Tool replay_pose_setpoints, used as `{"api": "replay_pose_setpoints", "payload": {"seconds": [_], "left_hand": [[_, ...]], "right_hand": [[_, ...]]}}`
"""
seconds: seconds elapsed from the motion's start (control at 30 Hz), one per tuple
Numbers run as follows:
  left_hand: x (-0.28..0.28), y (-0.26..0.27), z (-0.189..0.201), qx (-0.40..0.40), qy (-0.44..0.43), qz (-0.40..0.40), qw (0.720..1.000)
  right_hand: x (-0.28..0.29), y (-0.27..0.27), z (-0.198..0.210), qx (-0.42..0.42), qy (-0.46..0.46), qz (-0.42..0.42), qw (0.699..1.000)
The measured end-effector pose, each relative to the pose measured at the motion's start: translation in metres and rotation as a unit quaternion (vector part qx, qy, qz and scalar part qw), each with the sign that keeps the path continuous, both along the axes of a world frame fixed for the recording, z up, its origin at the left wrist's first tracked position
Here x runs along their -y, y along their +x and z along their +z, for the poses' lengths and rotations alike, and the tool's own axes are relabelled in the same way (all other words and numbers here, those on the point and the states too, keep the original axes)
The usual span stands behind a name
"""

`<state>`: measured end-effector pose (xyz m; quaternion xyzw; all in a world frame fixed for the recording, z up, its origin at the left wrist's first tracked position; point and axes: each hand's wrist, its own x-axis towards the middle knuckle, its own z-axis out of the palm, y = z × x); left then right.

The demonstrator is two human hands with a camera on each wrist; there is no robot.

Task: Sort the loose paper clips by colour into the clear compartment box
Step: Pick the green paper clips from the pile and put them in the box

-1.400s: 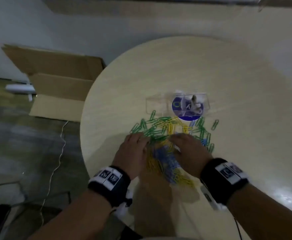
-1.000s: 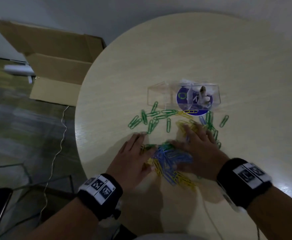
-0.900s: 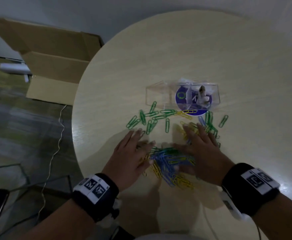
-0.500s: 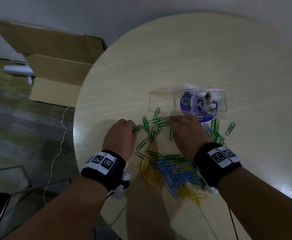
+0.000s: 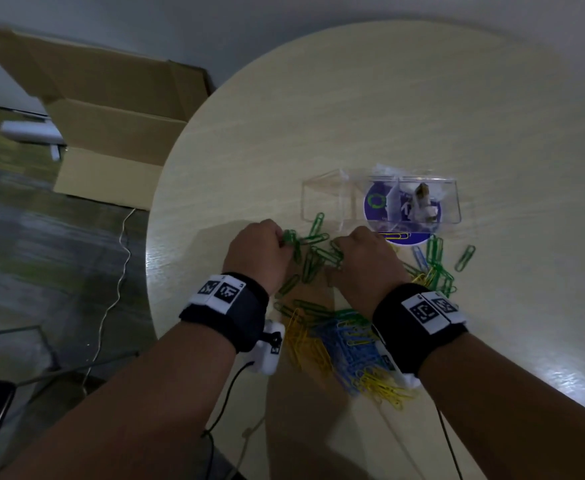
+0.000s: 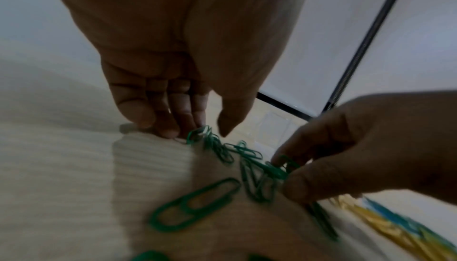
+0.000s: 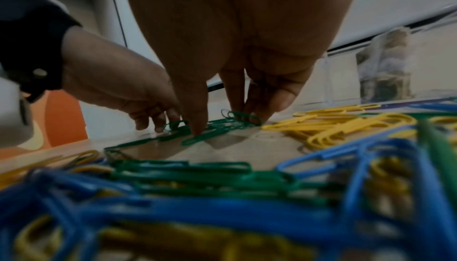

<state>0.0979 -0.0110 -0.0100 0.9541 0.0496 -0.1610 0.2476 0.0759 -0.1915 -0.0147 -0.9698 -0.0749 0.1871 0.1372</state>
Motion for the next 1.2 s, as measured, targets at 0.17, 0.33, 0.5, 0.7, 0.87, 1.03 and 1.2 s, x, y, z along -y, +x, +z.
{"api": "replay_pose_setpoints", "payload": {"seconds": [0.17, 0.33, 0.5, 0.7, 0.87, 1.03, 1.2], "left_hand": [[0.012, 0.0, -0.003, 0.006, 0.078, -0.067, 0.995], [0.009, -0.002, -0.007, 0.019, 0.095, -0.113, 0.989], [0.006, -0.012, -0.012, 0.025, 0.109, -0.157, 0.981], [0.006, -0.014, 0.011, 0.046, 0.043, -0.112, 0.992], [0.037, 0.01, 0.044, 0.066, -0.13, -0.001, 0.989], [0.082, 0.04, 0.045, 0.064, -0.217, 0.032, 0.974], [0.085, 0.042, 0.037, 0.082, -0.227, 0.059, 0.969]], "right_hand": [[-0.008, -0.002, 0.001, -0.025, 0.033, -0.003, 0.999], [-0.01, -0.006, 0.006, -0.012, -0.005, 0.026, 1.0], [-0.009, -0.01, 0.006, -0.01, -0.003, 0.047, 0.999], [0.017, -0.018, 0.023, 0.012, 0.112, -0.028, 0.993], [0.064, -0.001, 0.058, 0.094, 0.185, -0.19, 0.96], [0.079, 0.044, 0.066, 0.068, 0.169, -0.256, 0.95], [0.068, 0.056, 0.058, 0.024, 0.175, -0.238, 0.955]]}}
